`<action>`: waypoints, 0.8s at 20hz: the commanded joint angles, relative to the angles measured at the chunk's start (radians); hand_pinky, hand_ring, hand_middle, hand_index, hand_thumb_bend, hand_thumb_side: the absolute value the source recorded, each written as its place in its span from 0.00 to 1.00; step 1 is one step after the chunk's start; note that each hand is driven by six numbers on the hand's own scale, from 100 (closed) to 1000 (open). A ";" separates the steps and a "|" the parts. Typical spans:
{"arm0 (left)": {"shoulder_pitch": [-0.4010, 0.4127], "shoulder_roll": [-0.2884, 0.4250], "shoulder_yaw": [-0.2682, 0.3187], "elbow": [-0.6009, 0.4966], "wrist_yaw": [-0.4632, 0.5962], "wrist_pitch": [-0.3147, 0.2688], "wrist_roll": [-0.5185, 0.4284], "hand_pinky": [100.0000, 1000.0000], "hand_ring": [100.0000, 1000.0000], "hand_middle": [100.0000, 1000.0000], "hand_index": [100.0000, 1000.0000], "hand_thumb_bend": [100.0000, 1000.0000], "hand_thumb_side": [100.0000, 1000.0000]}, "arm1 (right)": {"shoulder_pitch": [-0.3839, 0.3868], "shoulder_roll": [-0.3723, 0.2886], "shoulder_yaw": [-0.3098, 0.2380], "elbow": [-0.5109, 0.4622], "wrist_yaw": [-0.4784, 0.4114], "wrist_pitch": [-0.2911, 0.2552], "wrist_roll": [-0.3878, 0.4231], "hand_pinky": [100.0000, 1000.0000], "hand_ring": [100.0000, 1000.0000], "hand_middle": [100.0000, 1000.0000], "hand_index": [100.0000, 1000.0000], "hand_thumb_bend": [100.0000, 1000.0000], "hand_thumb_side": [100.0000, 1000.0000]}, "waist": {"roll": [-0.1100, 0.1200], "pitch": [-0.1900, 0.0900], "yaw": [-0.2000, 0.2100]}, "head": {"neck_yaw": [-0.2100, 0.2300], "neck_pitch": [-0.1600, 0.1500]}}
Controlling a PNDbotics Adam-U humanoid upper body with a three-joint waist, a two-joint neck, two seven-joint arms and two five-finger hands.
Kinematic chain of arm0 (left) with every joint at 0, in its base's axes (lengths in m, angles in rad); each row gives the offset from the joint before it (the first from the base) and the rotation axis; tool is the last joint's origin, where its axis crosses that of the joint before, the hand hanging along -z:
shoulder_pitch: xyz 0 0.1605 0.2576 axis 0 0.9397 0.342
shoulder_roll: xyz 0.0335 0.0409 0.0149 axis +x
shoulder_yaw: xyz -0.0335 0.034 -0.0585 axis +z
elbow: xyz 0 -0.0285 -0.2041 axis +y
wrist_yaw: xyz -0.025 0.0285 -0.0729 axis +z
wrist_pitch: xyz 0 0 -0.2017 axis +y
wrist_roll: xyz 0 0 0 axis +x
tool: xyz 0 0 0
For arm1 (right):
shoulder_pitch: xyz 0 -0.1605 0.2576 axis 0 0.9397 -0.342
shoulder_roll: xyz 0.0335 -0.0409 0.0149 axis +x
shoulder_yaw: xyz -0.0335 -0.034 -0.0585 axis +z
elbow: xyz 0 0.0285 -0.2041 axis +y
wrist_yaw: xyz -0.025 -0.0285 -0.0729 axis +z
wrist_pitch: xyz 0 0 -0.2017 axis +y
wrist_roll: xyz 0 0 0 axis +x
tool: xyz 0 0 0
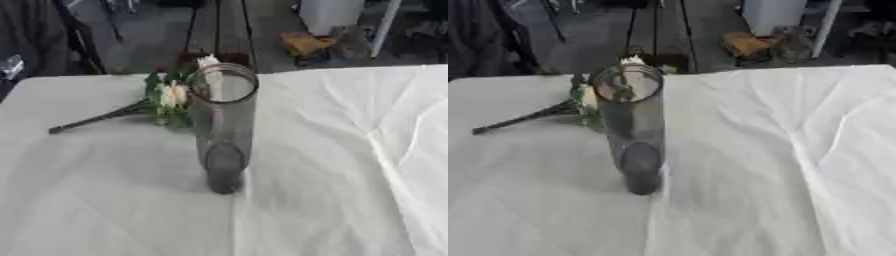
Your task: Arrange flowers into the vase.
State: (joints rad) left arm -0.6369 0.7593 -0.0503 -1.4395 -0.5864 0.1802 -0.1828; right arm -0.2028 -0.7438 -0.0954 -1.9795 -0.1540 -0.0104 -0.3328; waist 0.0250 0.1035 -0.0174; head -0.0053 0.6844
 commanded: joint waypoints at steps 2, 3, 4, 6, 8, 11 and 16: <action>-0.110 -0.028 -0.054 0.141 -0.170 -0.040 -0.120 0.64 0.62 0.63 0.75 0.24 0.20 | -0.014 -0.025 0.000 -0.020 -0.010 -0.002 0.010 0.62 0.69 0.71 0.82 0.00 0.64 | 0.001 -0.016 -0.012 | 0.010 0.006; -0.136 -0.044 -0.064 0.176 -0.215 -0.048 -0.142 0.64 0.62 0.63 0.74 0.22 0.19 | -0.014 -0.025 0.001 -0.020 -0.011 -0.001 0.012 0.62 0.69 0.71 0.82 0.00 0.64 | 0.001 -0.016 -0.017 | 0.012 0.007; -0.157 -0.060 -0.069 0.207 -0.255 -0.057 -0.159 0.64 0.61 0.63 0.74 0.21 0.19 | -0.015 -0.025 0.002 -0.020 -0.012 -0.001 0.013 0.62 0.69 0.71 0.82 0.00 0.64 | 0.001 -0.016 -0.020 | 0.013 0.008; -0.194 -0.095 -0.075 0.267 -0.324 -0.070 -0.179 0.64 0.62 0.63 0.75 0.19 0.18 | -0.016 -0.024 0.003 -0.020 -0.015 -0.001 0.016 0.62 0.69 0.71 0.82 0.00 0.64 | 0.001 -0.016 -0.027 | 0.018 0.009; -0.220 -0.129 -0.075 0.318 -0.373 -0.077 -0.187 0.64 0.62 0.64 0.75 0.18 0.18 | -0.025 -0.021 0.006 -0.020 -0.017 0.004 0.018 0.62 0.69 0.71 0.82 0.00 0.64 | 0.001 -0.015 -0.032 | 0.021 0.009; -0.238 -0.171 -0.075 0.377 -0.415 -0.082 -0.195 0.64 0.62 0.64 0.75 0.18 0.18 | -0.040 -0.016 0.011 -0.020 -0.017 0.015 0.022 0.62 0.69 0.71 0.82 0.00 0.64 | 0.000 -0.012 -0.041 | 0.024 0.009; -0.238 -0.213 -0.066 0.446 -0.446 -0.088 -0.193 0.64 0.61 0.63 0.75 0.18 0.16 | -0.050 -0.011 0.013 -0.020 -0.016 0.020 0.026 0.62 0.69 0.71 0.82 0.00 0.64 | -0.002 -0.005 -0.052 | 0.028 0.003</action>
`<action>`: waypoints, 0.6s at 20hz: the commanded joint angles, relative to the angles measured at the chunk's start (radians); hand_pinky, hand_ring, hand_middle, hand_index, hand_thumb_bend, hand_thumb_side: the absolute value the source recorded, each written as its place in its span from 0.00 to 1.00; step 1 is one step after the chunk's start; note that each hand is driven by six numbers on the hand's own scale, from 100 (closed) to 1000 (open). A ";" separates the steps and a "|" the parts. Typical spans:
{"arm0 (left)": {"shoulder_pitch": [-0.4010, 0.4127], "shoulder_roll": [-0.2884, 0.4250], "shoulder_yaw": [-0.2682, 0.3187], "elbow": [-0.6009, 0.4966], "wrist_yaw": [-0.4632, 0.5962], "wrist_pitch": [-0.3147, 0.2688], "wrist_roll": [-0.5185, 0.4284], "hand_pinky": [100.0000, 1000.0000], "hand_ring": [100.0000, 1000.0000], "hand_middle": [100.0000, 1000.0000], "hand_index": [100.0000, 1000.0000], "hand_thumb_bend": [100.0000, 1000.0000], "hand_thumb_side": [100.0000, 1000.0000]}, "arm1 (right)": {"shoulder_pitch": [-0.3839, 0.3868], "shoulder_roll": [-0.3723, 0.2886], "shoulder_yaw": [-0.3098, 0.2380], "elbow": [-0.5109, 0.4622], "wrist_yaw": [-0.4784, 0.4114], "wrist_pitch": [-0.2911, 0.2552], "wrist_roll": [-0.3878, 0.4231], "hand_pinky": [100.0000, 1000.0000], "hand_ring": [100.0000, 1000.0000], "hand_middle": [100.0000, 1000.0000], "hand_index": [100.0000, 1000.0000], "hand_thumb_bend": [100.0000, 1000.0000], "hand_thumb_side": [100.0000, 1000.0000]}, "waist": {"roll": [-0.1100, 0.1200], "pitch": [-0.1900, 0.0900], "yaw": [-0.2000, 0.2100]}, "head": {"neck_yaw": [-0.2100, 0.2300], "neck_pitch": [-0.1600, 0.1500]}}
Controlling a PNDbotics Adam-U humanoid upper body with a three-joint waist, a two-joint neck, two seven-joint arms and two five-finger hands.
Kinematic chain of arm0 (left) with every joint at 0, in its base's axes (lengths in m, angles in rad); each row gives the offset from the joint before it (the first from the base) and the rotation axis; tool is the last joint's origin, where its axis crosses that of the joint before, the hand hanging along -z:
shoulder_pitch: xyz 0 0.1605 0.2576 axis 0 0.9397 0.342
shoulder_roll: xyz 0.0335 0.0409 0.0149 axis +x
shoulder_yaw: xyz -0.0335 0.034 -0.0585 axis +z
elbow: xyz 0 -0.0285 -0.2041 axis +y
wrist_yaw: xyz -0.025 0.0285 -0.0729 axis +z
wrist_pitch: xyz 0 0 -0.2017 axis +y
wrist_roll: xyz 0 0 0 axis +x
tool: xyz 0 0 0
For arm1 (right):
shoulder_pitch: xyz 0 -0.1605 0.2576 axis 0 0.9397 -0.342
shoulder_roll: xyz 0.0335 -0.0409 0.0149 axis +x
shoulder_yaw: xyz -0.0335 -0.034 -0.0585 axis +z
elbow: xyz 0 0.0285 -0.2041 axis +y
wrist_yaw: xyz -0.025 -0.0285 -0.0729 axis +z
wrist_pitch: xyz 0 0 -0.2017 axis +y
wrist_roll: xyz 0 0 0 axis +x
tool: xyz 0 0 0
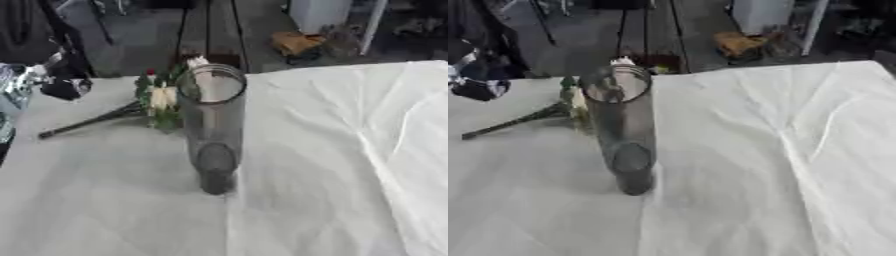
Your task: Arrange flowers into the vase.
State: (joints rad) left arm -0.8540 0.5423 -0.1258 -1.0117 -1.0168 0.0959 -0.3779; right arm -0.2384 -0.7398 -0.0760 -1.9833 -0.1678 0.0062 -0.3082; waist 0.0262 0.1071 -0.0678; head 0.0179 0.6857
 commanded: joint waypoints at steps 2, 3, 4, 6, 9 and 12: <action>-0.016 -0.006 0.011 0.039 -0.010 -0.011 -0.002 0.65 0.62 0.64 0.75 0.18 0.16 | -0.016 -0.013 -0.006 -0.016 -0.004 0.004 0.000 0.62 0.69 0.71 0.82 0.00 0.65 | -0.004 -0.006 -0.004 | 0.004 0.000; -0.013 -0.008 0.010 0.046 -0.008 -0.015 -0.006 0.65 0.62 0.64 0.76 0.18 0.17 | -0.016 -0.013 -0.006 -0.016 -0.004 0.004 0.000 0.62 0.69 0.71 0.82 0.00 0.65 | -0.004 -0.006 -0.004 | 0.004 0.001; -0.012 -0.010 0.009 0.052 -0.008 -0.018 -0.010 0.65 0.63 0.65 0.76 0.19 0.17 | -0.016 -0.012 -0.006 -0.015 -0.005 0.004 0.000 0.62 0.69 0.71 0.82 0.00 0.65 | -0.004 -0.005 -0.005 | 0.004 0.001; -0.010 -0.014 0.010 0.062 -0.010 -0.020 -0.015 0.66 0.63 0.65 0.76 0.19 0.17 | -0.018 -0.011 -0.006 -0.015 -0.005 0.003 0.001 0.62 0.69 0.71 0.82 0.00 0.65 | -0.004 -0.004 -0.005 | 0.004 0.000; -0.006 -0.023 0.015 0.077 -0.012 -0.018 -0.010 0.66 0.64 0.66 0.77 0.21 0.17 | -0.021 -0.009 -0.004 -0.015 -0.006 0.003 0.003 0.62 0.69 0.71 0.82 0.00 0.65 | -0.005 -0.001 -0.009 | 0.005 -0.004; -0.005 -0.031 0.018 0.087 -0.018 -0.016 0.002 0.67 0.64 0.66 0.77 0.22 0.17 | -0.024 -0.007 -0.003 -0.015 -0.006 0.003 0.004 0.63 0.69 0.71 0.82 0.00 0.65 | -0.006 0.003 -0.014 | 0.007 -0.008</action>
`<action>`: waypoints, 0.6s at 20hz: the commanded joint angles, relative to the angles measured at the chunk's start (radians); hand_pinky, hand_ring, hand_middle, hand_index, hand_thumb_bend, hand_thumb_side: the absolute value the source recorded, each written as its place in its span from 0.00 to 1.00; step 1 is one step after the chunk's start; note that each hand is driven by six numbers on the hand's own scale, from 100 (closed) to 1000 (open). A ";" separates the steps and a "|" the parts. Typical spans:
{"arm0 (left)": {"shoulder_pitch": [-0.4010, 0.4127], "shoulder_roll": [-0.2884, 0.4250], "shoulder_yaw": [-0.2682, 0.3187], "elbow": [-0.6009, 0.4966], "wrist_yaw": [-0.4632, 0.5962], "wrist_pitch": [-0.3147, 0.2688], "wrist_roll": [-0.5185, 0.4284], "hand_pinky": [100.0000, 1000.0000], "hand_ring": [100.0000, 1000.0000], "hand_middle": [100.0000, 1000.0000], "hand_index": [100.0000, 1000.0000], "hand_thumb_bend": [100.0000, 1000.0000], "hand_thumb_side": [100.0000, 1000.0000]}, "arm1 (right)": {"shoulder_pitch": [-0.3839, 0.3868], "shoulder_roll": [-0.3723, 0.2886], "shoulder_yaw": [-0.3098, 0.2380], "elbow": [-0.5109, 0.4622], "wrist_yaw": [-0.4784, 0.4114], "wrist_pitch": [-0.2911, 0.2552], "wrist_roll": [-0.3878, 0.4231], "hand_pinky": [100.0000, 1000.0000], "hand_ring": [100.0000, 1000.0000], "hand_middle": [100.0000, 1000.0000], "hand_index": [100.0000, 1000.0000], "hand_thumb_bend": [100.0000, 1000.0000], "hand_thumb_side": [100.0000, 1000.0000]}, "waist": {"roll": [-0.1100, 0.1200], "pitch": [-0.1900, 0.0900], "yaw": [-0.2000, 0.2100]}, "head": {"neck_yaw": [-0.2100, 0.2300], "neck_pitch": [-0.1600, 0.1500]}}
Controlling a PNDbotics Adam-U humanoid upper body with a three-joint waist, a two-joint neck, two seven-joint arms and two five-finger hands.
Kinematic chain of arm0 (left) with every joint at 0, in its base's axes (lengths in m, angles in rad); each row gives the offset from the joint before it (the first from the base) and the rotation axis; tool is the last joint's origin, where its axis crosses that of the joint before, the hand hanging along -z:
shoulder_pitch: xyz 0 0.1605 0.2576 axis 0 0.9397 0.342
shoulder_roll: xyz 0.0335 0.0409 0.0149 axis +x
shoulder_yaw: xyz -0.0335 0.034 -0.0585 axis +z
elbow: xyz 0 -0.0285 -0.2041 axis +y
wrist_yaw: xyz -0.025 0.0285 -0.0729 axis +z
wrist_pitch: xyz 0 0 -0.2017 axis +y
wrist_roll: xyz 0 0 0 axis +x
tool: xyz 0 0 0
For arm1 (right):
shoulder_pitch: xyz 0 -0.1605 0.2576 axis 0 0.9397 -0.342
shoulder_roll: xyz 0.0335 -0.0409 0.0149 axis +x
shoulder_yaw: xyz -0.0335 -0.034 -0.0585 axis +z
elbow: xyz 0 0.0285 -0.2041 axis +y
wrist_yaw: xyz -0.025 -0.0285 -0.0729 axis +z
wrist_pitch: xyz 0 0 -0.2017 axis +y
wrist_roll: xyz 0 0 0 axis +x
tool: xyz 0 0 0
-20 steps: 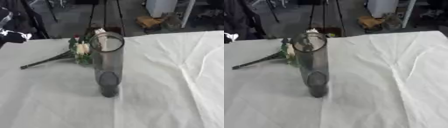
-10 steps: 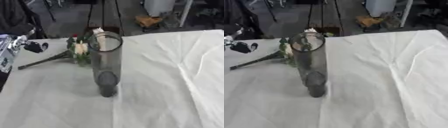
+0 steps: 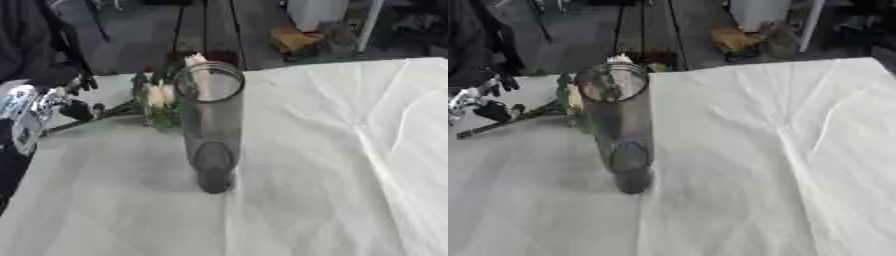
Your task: Arrange flowers into the vase.
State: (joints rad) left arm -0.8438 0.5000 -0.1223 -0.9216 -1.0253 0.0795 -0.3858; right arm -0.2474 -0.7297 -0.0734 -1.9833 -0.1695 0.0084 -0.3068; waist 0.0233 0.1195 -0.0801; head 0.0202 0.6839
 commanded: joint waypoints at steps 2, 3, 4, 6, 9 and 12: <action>-0.015 0.007 0.018 0.004 -0.015 0.005 0.020 0.67 0.64 0.66 0.77 0.22 0.17 | -0.017 -0.015 -0.005 -0.016 -0.005 0.001 0.003 0.63 0.69 0.71 0.82 0.00 0.65 | -0.004 -0.008 -0.005 | 0.008 -0.009; -0.015 0.004 0.021 0.009 -0.019 0.009 0.025 0.66 0.64 0.66 0.77 0.22 0.17 | -0.017 -0.014 -0.005 -0.015 -0.005 0.001 0.004 0.63 0.69 0.71 0.82 0.00 0.65 | -0.005 -0.007 -0.007 | 0.009 -0.010; -0.015 0.001 0.024 0.015 -0.024 0.013 0.032 0.66 0.64 0.66 0.77 0.22 0.17 | -0.018 -0.013 -0.004 -0.015 -0.006 0.001 0.004 0.63 0.69 0.71 0.82 0.00 0.65 | -0.005 -0.006 -0.009 | 0.011 -0.012; -0.015 -0.004 0.030 0.025 -0.040 0.023 0.052 0.66 0.64 0.66 0.77 0.22 0.17 | -0.020 -0.011 -0.003 -0.016 -0.006 0.001 0.006 0.63 0.69 0.71 0.82 0.00 0.65 | -0.006 -0.004 -0.012 | 0.014 -0.015; -0.016 -0.016 0.038 0.037 -0.064 0.034 0.087 0.67 0.64 0.66 0.77 0.23 0.17 | -0.022 -0.008 -0.002 -0.016 -0.007 0.001 0.008 0.63 0.69 0.71 0.82 0.00 0.64 | -0.005 -0.002 -0.018 | 0.016 -0.018; -0.020 -0.025 0.043 0.053 -0.077 0.036 0.103 0.67 0.64 0.66 0.77 0.23 0.17 | -0.027 -0.007 0.001 -0.017 -0.008 -0.001 0.011 0.63 0.69 0.71 0.82 0.00 0.64 | -0.004 0.002 -0.025 | 0.021 -0.022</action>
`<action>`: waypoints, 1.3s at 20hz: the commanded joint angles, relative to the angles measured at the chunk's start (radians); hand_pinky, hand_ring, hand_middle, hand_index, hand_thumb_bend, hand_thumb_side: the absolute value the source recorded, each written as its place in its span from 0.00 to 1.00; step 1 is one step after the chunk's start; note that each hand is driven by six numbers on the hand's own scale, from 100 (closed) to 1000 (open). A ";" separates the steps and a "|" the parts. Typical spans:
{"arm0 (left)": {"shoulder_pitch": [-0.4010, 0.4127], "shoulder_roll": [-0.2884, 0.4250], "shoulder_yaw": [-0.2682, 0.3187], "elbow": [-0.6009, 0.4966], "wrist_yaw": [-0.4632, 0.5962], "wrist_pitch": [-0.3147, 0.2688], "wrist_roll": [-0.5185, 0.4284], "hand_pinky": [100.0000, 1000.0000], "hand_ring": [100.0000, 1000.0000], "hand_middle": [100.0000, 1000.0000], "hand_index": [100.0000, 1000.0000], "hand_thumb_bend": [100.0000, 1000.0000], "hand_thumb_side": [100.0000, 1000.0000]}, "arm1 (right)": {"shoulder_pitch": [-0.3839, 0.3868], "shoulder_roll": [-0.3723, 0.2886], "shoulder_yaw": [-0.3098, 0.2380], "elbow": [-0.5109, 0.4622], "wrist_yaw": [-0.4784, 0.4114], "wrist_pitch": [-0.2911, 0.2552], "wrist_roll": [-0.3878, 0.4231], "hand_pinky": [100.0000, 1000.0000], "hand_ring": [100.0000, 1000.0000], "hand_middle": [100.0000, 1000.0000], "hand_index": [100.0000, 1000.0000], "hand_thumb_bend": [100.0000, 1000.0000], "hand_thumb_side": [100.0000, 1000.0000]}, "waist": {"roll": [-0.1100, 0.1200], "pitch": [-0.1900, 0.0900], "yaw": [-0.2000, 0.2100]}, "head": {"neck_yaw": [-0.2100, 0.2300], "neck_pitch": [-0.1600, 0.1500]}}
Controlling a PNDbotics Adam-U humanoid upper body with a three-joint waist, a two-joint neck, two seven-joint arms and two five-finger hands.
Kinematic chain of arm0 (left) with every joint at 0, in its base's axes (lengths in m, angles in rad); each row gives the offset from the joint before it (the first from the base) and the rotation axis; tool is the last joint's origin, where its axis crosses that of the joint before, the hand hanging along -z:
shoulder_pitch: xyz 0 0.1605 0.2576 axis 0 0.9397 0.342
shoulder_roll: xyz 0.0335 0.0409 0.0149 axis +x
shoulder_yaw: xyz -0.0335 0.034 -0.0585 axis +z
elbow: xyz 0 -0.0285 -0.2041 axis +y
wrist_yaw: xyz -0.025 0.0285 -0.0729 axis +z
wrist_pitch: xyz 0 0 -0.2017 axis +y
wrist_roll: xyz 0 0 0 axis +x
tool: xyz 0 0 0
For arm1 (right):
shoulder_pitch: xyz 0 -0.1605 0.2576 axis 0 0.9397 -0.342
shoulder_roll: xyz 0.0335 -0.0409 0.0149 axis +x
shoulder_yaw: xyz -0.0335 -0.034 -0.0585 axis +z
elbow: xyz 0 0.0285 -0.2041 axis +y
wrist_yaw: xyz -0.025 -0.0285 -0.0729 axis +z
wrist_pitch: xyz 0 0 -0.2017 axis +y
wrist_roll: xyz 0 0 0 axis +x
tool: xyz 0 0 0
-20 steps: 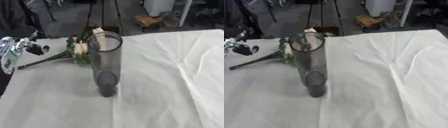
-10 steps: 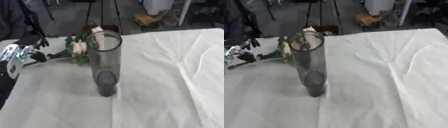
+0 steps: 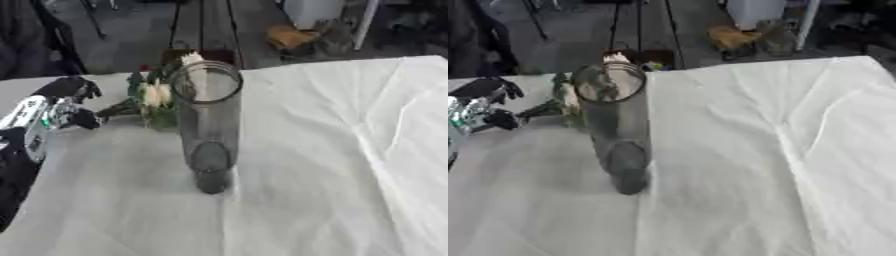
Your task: Arrange flowers into the vase.
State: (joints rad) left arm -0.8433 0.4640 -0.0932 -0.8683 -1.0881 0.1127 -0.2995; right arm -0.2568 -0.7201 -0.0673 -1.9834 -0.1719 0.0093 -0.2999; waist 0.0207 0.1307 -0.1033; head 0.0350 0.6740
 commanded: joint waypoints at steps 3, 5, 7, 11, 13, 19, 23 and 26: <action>-0.024 0.004 0.020 0.016 -0.017 0.002 0.014 0.68 0.65 0.67 0.78 0.23 0.17 | -0.022 -0.015 -0.004 -0.016 -0.006 -0.003 0.008 0.63 0.69 0.71 0.82 0.00 0.64 | -0.001 -0.005 -0.009 | 0.011 -0.018; -0.026 0.002 0.024 0.024 -0.019 0.001 0.009 0.68 0.65 0.67 0.78 0.23 0.17 | -0.024 -0.014 -0.004 -0.016 -0.007 -0.004 0.010 0.63 0.69 0.71 0.82 0.00 0.64 | -0.001 -0.003 -0.012 | 0.013 -0.021; -0.026 0.000 0.028 0.028 -0.023 0.005 0.013 0.68 0.65 0.67 0.78 0.24 0.18 | -0.025 -0.014 -0.004 -0.016 -0.007 -0.004 0.011 0.63 0.69 0.71 0.82 0.00 0.64 | 0.000 0.000 -0.014 | 0.015 -0.024; -0.027 -0.004 0.037 0.034 -0.033 0.024 0.048 0.68 0.65 0.66 0.78 0.23 0.17 | -0.030 -0.011 -0.002 -0.017 -0.008 -0.005 0.013 0.63 0.69 0.71 0.82 0.00 0.65 | 0.001 0.006 -0.020 | 0.018 -0.033; -0.028 -0.007 0.043 0.040 -0.034 0.033 0.064 0.67 0.64 0.66 0.78 0.23 0.17 | -0.034 -0.009 0.000 -0.017 -0.009 -0.006 0.016 0.63 0.69 0.71 0.82 0.00 0.65 | 0.002 0.010 -0.023 | 0.021 -0.040; -0.033 -0.017 0.053 0.061 -0.028 0.044 0.088 0.67 0.64 0.66 0.78 0.23 0.17 | -0.046 -0.006 0.004 -0.017 -0.011 -0.009 0.022 0.63 0.69 0.71 0.82 0.00 0.65 | 0.005 0.023 -0.039 | 0.031 -0.059; -0.035 -0.019 0.058 0.068 -0.036 0.055 0.109 0.67 0.63 0.65 0.77 0.22 0.17 | -0.049 -0.004 0.006 -0.017 -0.012 -0.009 0.024 0.63 0.69 0.71 0.82 0.00 0.65 | 0.007 0.029 -0.050 | 0.035 -0.068; -0.035 -0.019 0.063 0.077 -0.044 0.068 0.122 0.64 0.59 0.61 0.75 0.20 0.16 | -0.051 -0.002 0.006 -0.017 -0.012 -0.010 0.024 0.63 0.69 0.71 0.82 0.00 0.65 | 0.008 0.032 -0.054 | 0.037 -0.073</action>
State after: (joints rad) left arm -0.8538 0.4303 -0.0417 -0.7848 -1.1253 0.1757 -0.1864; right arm -0.2914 -0.7066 -0.0552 -1.9834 -0.1782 0.0020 -0.2794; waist 0.0304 0.1742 -0.1564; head 0.0690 0.6125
